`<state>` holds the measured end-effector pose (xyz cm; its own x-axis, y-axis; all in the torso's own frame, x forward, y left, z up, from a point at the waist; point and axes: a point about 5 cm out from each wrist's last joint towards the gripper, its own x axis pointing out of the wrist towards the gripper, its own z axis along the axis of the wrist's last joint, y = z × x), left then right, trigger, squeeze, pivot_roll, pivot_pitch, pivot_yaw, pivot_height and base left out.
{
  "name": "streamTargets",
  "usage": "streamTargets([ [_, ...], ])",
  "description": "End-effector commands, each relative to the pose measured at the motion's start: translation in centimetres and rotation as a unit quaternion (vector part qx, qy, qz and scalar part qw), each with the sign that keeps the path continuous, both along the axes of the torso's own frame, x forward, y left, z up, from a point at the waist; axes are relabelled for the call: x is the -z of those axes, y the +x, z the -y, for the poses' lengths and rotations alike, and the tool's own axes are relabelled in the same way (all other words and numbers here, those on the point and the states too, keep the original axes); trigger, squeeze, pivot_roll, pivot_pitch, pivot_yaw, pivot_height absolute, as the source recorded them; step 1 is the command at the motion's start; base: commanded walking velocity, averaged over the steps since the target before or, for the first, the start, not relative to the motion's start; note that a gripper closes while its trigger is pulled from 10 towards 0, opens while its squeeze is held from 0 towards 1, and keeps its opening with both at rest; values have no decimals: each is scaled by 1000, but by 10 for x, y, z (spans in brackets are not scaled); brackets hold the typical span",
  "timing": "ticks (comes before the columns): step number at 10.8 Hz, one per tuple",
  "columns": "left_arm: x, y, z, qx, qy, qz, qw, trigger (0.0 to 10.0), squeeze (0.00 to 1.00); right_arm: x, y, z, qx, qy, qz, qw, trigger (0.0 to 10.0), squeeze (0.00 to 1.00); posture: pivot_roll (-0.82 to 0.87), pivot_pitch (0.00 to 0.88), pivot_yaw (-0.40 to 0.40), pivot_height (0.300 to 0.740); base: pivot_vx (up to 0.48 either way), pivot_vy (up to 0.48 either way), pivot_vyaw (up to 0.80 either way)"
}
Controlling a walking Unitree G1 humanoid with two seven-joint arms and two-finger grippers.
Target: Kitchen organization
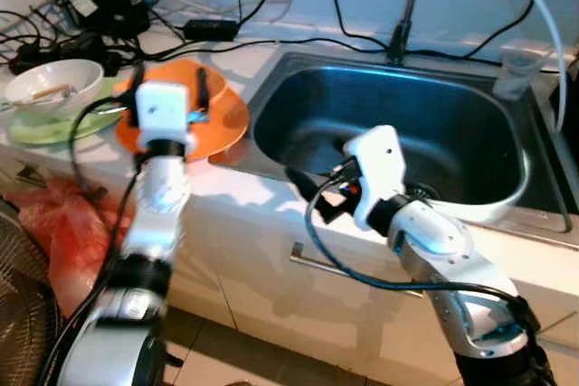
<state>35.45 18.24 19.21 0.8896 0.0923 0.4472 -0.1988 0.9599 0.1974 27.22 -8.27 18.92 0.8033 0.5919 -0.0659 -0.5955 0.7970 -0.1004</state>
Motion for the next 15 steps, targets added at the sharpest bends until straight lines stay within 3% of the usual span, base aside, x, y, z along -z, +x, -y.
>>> streamTargets([
  [1,-2,-2,-3,-3,5,-5,1000,10000,1000,-2,2,-3,-7,3,8,1000,10000,0,49,0,35,740,0,0,0],
  [5,9,-3,-33,-70,-12,-39,997,10000,1000,0,2,-4,-11,3,7,1000,10000,0,42,0,30,740,0,0,0],
  [6,17,-2,-38,-81,-24,-61,995,10000,718,1,2,-2,-11,1,6,1000,10000,0,34,0,19,740,0,0,0],
  [7,20,0,-37,-78,-25,-67,994,10000,529,2,1,-2,-13,0,3,1000,10000,0,36,0,12,740,0,0,0],
  [8,23,0,-35,-75,-29,-74,994,10000,424,3,0,-2,-15,-1,2,1000,10000,0,34,0,10,740,0,0,0],
  [9,28,3,-32,-65,-48,-86,993,10000,0,2,0,-2,-18,-3,3,1000,10000,0,29,0,5,740,0,0,0],
  [15,25,12,-46,-74,-102,-87,988,10000,0,3,-4,4,-16,-12,-2,1000,10000,0,3,0,-11,740,0,0,0],
])
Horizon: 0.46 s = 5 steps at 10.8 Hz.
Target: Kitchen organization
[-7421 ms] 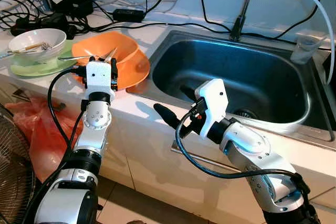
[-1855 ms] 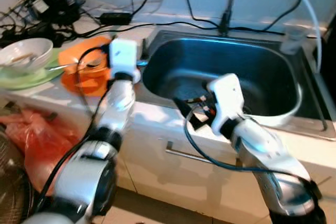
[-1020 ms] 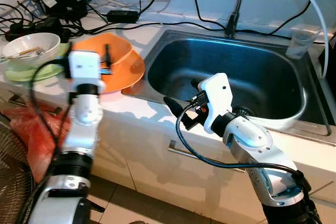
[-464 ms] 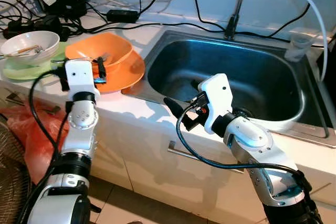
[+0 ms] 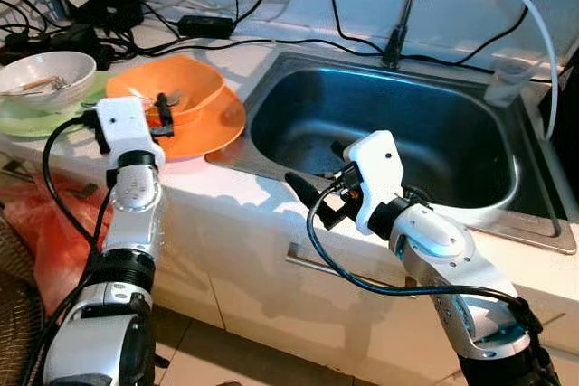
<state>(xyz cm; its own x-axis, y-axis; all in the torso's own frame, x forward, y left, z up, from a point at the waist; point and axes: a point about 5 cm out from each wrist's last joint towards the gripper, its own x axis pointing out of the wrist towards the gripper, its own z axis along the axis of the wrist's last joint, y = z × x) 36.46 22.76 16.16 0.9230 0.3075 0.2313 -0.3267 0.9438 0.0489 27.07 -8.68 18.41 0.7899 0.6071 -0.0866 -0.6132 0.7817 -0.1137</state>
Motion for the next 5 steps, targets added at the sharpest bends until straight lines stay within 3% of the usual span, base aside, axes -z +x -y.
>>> streamTargets([
  [1,-6,3,-2,3,-6,7,1000,10000,0,-2,-3,0,-5,-1,1,1000,10000,0,-1,0,-14,740,0,0,0],
  [5,-6,9,-5,11,-20,1,1000,10000,0,-2,-6,2,-3,-7,-2,1000,10000,0,-40,0,-13,740,0,0,0],
])
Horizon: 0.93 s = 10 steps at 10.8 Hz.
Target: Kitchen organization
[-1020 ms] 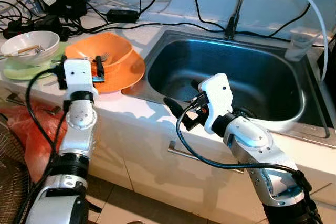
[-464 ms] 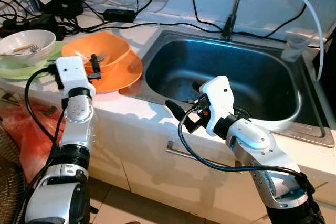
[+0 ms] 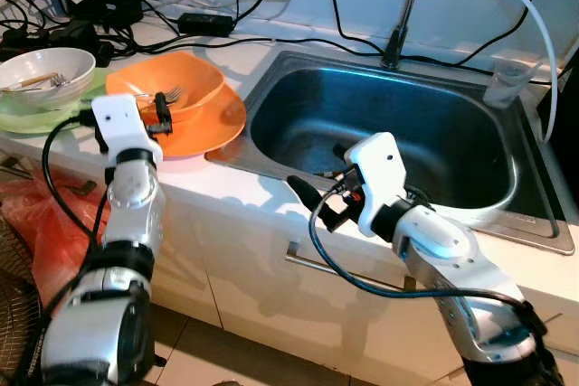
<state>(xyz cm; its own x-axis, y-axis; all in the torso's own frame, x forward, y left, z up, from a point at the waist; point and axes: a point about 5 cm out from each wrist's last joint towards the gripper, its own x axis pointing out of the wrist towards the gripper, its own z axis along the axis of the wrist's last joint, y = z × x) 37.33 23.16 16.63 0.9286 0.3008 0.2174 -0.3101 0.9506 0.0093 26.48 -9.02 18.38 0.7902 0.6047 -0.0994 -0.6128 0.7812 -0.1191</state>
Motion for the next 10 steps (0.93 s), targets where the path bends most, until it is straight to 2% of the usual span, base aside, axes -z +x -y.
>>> streamTargets([
  [1,-7,3,-1,1,-2,7,1000,10000,0,-1,-3,1,1,-3,-2,1000,10000,0,-48,0,-11,740,0,0,0],
  [3,-10,7,6,15,0,14,1000,10000,0,-1,-4,2,2,-3,-3,1000,10000,0,-50,0,-11,740,0,0,0],
  [4,-10,7,8,20,-3,13,1000,8588,0,-2,-4,2,2,-4,-3,1000,10000,0,-51,0,-11,740,0,0,0],
  [5,-9,8,10,27,-6,14,1000,3216,0,-2,-4,2,2,-4,-4,1000,10000,0,-53,0,-10,740,0,0,0],
  [6,-8,8,10,29,-9,15,999,0,0,-2,-4,2,3,-4,-4,1000,10000,0,-54,0,-10,740,0,0,0],
  [10,-8,8,12,36,-13,18,999,0,0,-2,-3,2,4,-5,-4,1000,10000,0,-54,0,-10,740,0,0,0],
])
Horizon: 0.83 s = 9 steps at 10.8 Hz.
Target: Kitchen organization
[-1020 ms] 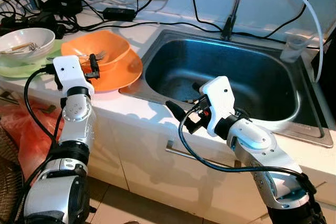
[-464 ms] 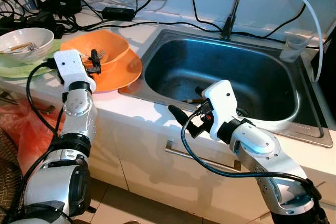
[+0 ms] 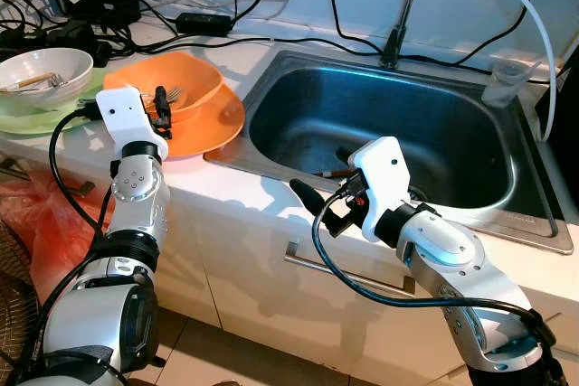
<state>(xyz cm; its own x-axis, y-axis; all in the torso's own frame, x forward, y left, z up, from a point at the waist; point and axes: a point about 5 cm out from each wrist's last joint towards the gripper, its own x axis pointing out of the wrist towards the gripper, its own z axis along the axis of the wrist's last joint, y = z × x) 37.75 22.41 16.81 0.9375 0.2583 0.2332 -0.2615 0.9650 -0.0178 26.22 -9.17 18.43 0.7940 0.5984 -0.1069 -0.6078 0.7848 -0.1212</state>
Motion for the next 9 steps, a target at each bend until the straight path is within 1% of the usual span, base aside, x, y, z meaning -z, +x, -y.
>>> streamTargets([
  [1,-6,4,4,11,-3,6,1000,0,0,-1,0,0,0,-2,-2,1000,10000,0,-53,0,-10,740,0,0,0],
  [9,-12,6,4,18,2,16,1000,0,0,0,0,-1,3,1,-1,1000,10000,0,-48,0,-1,740,0,0,0],
])
